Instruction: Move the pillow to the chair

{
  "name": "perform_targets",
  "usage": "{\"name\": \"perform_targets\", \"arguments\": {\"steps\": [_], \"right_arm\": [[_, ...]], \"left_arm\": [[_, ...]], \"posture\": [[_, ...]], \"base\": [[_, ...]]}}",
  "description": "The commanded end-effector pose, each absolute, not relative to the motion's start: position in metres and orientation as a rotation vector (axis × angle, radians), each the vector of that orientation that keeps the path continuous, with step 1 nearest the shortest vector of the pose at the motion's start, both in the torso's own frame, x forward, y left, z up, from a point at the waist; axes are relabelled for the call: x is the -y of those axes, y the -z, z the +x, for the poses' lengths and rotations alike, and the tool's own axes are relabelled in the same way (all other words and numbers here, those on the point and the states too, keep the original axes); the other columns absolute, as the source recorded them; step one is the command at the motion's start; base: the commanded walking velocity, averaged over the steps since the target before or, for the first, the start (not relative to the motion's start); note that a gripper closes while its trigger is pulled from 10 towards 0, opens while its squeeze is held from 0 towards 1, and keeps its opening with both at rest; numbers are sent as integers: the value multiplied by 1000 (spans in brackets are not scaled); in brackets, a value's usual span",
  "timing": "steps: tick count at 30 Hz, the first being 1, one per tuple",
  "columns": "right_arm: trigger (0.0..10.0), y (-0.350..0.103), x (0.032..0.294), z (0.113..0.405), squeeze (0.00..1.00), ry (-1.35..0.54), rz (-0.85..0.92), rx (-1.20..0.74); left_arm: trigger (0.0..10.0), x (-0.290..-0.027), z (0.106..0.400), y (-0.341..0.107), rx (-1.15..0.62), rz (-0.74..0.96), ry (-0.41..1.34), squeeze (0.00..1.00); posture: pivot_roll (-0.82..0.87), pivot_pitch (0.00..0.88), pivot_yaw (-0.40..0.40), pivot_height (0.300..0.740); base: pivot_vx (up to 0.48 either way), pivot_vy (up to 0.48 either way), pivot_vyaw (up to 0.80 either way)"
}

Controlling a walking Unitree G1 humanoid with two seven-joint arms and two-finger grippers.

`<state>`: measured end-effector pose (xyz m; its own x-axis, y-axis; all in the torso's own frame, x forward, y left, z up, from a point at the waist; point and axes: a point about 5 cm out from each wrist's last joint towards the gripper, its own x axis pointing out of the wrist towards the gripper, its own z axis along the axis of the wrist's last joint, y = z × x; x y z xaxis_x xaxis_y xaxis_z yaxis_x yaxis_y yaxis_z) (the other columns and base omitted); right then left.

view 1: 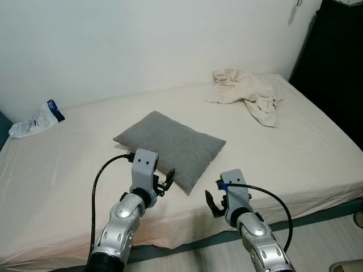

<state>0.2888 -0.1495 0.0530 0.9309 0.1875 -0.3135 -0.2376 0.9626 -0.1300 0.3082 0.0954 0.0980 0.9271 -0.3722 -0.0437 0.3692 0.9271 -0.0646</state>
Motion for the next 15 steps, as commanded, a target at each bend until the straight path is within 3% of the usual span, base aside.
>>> {"name": "perform_targets", "arguments": {"steps": [1, 10, 15], "right_arm": [[10000, -54, 146, 287, 0, -242, -169, -283], [10000, -55, 156, 284, 0, -216, -178, -258], [10000, -58, 166, 288, 0, -173, -172, -262]], "left_arm": [[10000, -106, 308, -91, -90, -48, 352, 0], [10000, -122, 306, -84, -122, -39, 317, 0], [10000, -126, 305, -82, -130, -34, 308, 0]], "posture": [[-81, 134, 131, 740], [-80, 135, 125, 740], [-81, 138, 119, 740]], "base": [[0, 0, 0], [0, 0, 699], [0, 0, 0]]}}
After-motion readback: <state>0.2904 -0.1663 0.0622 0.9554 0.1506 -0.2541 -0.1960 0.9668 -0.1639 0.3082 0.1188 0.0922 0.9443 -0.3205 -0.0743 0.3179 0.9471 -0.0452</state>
